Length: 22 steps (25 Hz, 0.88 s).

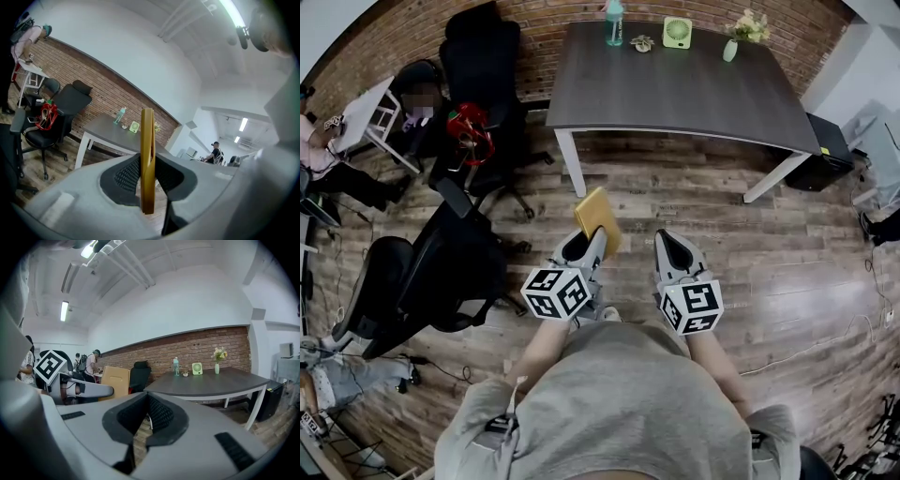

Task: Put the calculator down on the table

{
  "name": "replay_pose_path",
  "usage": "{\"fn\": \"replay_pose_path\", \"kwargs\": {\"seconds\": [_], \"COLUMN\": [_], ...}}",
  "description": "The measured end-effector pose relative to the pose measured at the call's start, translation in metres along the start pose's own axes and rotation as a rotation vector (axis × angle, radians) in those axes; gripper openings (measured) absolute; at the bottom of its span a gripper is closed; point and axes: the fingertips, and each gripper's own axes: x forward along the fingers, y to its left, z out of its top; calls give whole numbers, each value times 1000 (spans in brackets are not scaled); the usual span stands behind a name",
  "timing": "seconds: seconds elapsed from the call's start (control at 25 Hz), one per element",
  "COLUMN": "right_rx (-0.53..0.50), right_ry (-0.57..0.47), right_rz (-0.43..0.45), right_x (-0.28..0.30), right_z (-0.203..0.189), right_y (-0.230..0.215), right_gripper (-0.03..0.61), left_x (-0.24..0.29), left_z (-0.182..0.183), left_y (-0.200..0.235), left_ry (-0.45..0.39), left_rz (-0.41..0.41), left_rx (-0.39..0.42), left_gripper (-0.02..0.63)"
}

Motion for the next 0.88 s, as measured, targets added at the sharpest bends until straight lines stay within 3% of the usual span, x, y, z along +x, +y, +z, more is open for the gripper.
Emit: {"fn": "replay_pose_path", "kwargs": {"seconds": [0.88], "right_rx": [19], "right_ry": [25], "right_rz": [-5], "right_x": [59], "right_z": [-5], "right_y": [1], "right_gripper": [2], "left_x": [40], "left_z": [21], "left_y": [46], "left_ry": [24], "left_rz": [-11], "left_rx": [9], "left_gripper": [91]}}
